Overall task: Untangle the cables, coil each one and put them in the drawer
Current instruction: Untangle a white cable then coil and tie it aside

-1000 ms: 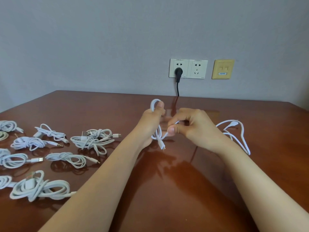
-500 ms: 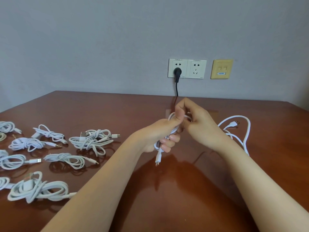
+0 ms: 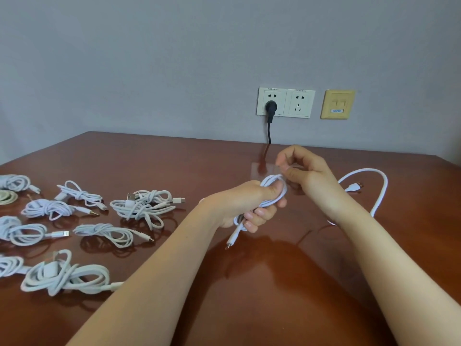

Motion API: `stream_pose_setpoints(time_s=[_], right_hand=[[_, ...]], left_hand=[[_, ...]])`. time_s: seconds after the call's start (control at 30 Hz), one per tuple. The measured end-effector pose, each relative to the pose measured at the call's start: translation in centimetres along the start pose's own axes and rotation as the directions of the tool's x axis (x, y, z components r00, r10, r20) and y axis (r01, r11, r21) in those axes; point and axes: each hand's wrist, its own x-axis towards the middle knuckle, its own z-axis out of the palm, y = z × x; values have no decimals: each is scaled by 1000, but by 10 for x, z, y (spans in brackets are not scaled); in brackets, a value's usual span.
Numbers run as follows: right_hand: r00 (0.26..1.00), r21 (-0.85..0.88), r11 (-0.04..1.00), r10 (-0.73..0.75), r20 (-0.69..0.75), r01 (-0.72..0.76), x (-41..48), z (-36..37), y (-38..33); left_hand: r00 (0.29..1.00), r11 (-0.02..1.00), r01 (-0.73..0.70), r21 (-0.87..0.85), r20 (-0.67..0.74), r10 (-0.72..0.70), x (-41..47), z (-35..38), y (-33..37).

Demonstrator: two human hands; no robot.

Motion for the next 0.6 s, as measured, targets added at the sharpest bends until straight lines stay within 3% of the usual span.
stream_pose_setpoints(time_s=[0.2,0.37,0.47,0.6], right_hand=[[998,-47,999,24,-51,-27,-2,4,0],[997,-229,971,56,-57,-68,-5,3,11],[997,-474,877,47,-69,-74,-6,1,10],[977,-695,707,-29,-210,-128,-8,-3,2]], left_hand=[[990,988,-73,-135,-126,56,3,-1,2],[953,956,-198,-217,-270,136,6,-3,2],[928,935,-256,-245,-333,166,6,-4,3],[910,911,-291,-291,-379,170,7,-4,4]])
